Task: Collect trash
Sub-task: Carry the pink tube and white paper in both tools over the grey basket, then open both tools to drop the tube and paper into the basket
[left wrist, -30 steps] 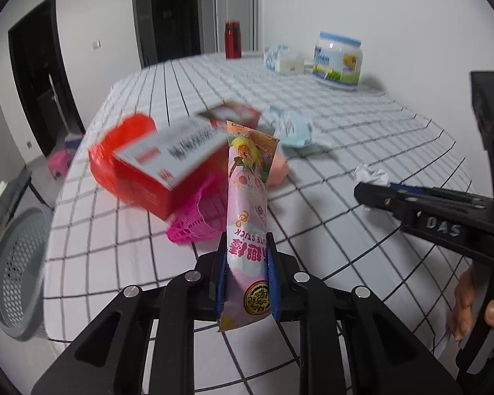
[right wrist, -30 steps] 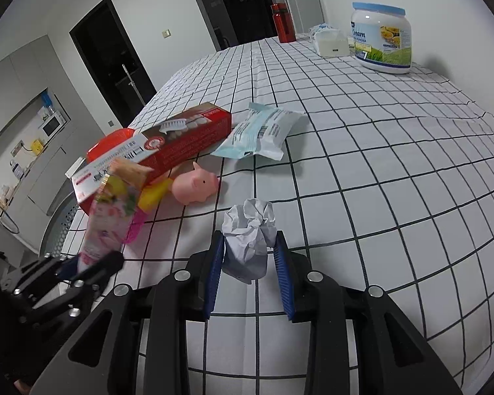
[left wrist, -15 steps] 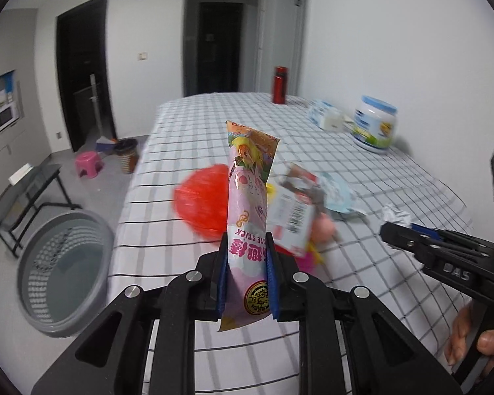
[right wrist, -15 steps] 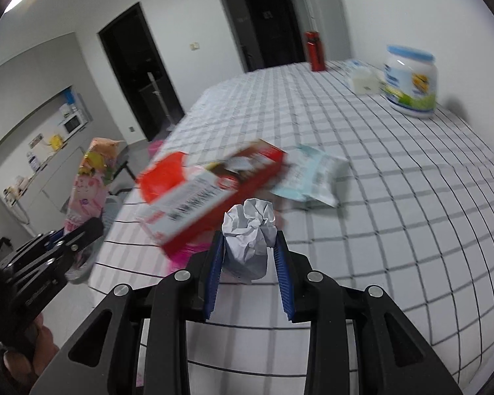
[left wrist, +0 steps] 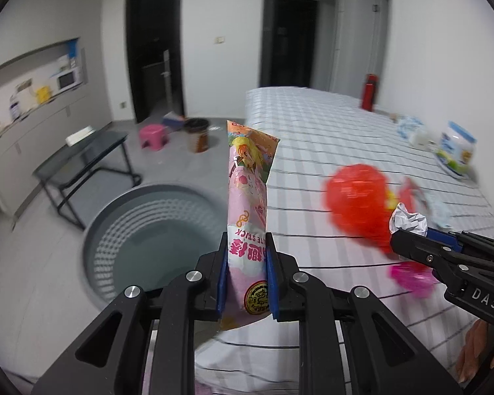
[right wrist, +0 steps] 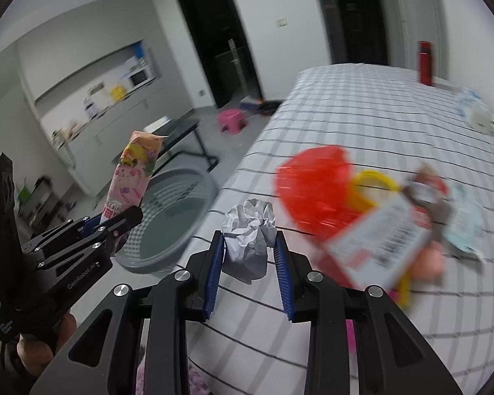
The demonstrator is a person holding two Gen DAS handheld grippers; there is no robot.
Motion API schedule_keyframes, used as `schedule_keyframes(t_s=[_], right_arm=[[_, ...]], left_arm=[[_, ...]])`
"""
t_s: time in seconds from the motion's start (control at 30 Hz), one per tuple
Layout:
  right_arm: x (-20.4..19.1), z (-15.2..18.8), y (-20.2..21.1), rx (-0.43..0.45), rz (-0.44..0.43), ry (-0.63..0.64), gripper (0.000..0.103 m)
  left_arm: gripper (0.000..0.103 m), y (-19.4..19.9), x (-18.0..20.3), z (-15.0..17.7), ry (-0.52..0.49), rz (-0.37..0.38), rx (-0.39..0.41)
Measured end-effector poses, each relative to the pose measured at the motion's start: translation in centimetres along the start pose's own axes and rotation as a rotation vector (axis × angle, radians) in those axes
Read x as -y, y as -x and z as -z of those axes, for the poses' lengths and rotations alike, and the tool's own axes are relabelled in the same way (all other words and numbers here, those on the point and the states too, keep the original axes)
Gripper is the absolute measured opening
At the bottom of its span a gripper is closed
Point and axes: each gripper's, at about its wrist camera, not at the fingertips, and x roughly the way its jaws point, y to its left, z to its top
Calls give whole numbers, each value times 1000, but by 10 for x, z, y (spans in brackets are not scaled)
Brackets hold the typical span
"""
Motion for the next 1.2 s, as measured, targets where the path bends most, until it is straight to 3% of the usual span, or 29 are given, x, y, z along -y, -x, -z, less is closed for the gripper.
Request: schedule_keyframes(t_s=[0.23,0.47,0.83,1.2], right_arm=[[-47,-27,-57,-65,-59,80,30],[-80,-38,-111,-145,-91,118,30],[-120,-43,-175,-237,-119,160,30],[-121,-39,-212,-293,-129,149,30]], left_arm=[[20,-30,-62,5,95,-79,-56],[20,-56,-104,14,137,-108,-114],[20,-89,-142,26,184,-127,-204],[20,-104,-160,37,221,-147,-244]])
